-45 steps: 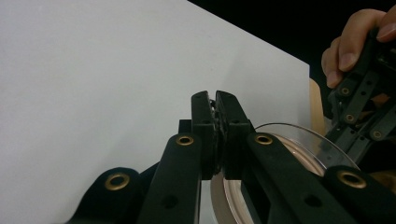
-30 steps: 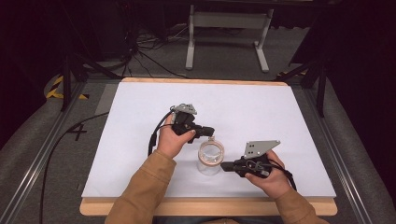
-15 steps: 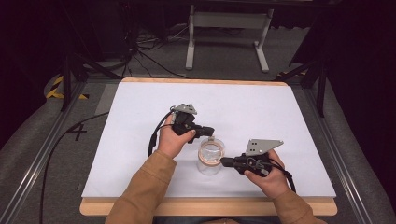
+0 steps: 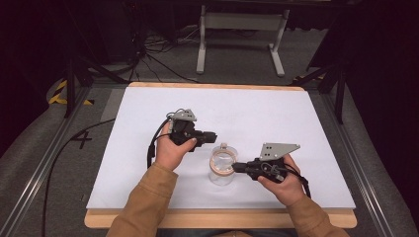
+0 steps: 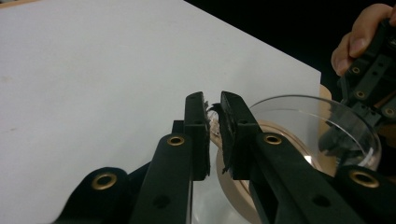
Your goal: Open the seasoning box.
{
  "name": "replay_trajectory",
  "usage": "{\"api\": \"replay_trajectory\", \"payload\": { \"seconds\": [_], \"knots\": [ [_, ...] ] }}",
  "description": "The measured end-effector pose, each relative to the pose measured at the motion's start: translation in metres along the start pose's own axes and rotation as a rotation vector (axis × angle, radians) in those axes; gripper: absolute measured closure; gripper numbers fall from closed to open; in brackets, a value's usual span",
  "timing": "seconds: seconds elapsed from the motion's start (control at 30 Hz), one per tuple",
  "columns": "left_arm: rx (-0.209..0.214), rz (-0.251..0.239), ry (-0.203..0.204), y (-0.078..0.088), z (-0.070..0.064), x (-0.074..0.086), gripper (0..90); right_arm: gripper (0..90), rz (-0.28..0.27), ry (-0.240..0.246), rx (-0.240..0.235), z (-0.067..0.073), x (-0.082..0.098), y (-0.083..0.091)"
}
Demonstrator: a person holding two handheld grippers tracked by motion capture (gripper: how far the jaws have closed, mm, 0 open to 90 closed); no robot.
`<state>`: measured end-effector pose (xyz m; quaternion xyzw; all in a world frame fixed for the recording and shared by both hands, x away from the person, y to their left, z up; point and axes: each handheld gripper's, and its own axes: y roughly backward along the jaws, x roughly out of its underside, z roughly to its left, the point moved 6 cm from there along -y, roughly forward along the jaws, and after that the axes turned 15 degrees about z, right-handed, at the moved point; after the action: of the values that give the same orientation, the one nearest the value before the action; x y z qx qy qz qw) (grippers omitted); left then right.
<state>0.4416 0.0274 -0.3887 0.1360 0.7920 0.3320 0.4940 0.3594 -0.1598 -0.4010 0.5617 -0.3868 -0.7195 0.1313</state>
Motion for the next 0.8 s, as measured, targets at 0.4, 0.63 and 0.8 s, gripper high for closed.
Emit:
{"api": "replay_trajectory", "payload": {
  "seconds": [0.4,0.63,0.8],
  "knots": [
    [-0.068,0.032,0.023,0.035,-0.004,0.021,79.0,90.0,-0.06,0.01,-0.001,-0.01,-0.016,0.007],
    [-0.087,0.083,0.051,0.047,-0.009,0.035,75.7,90.0,-0.097,0.004,0.013,-0.015,-0.022,0.007],
    [-0.093,0.116,0.096,0.049,-0.005,0.048,76.2,90.0,-0.133,-0.018,0.037,-0.027,-0.024,0.006]
  ]
}}
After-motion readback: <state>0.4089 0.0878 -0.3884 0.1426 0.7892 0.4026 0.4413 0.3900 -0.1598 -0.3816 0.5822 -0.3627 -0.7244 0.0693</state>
